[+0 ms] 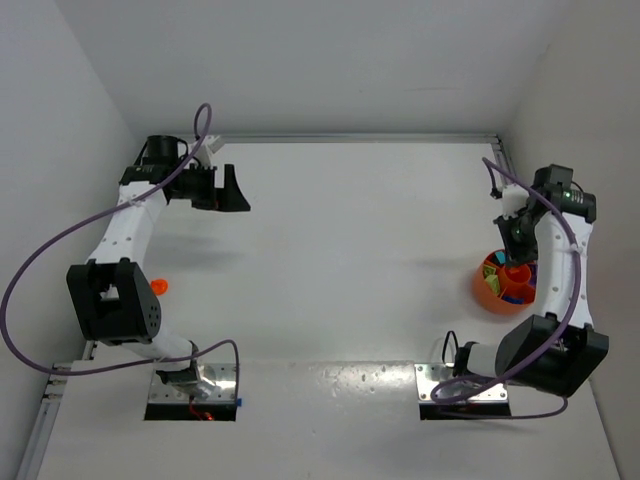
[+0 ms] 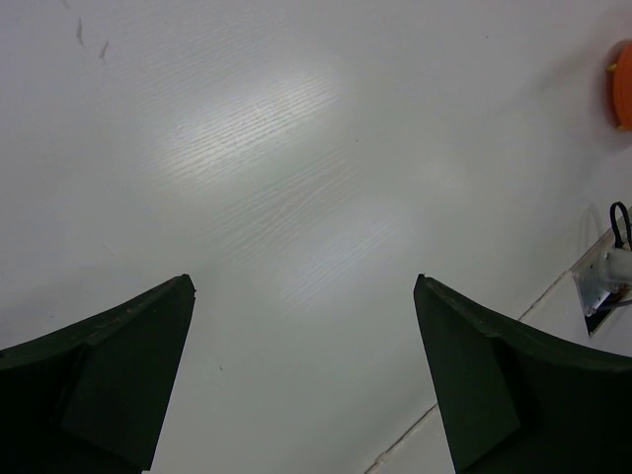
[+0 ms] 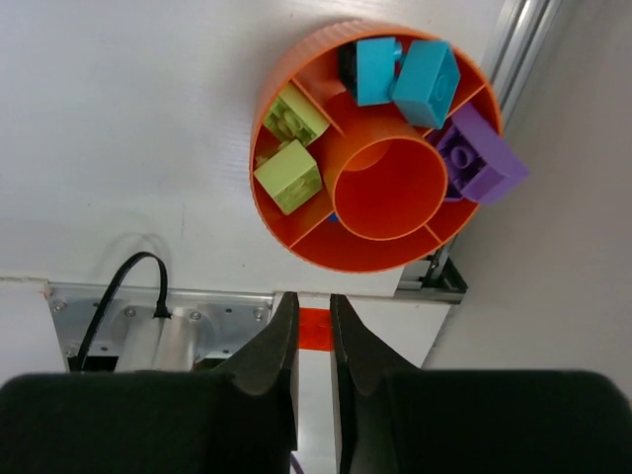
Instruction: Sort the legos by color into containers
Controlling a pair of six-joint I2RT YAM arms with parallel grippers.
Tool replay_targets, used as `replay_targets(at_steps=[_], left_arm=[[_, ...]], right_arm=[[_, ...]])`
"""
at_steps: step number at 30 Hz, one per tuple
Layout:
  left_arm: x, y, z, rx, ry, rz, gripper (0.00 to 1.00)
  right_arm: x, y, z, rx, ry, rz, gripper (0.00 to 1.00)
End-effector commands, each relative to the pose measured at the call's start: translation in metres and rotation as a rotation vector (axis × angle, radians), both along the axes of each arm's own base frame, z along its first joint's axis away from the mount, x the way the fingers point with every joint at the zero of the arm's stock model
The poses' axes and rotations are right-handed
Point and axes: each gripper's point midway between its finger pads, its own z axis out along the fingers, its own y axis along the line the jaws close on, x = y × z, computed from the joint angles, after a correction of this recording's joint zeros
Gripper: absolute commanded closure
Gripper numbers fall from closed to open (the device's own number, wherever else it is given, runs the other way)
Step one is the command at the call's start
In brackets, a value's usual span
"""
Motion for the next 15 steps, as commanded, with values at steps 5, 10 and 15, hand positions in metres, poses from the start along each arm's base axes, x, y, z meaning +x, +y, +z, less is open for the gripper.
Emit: replay_targets(at_steps=[5, 10, 15], left_arm=[[0.002, -0.004, 0.007, 0.017, -0.011, -0.011, 0.0], [0.001, -0.003, 0.005, 0.024, -0.001, -0.005, 0.0], [0.002, -0.002, 0.002, 0.023, 0.009, -0.005, 0.0]], right_arm=[[-0.01, -0.013, -0.008, -0.017, 0.012, -0.072, 1.0], [-0.018, -0.025, -0.014, -0.017, 0.045, -0.105, 1.0], [-0.019, -0.03, -0.03, 0.017, 0.073, -0.13, 1.0]])
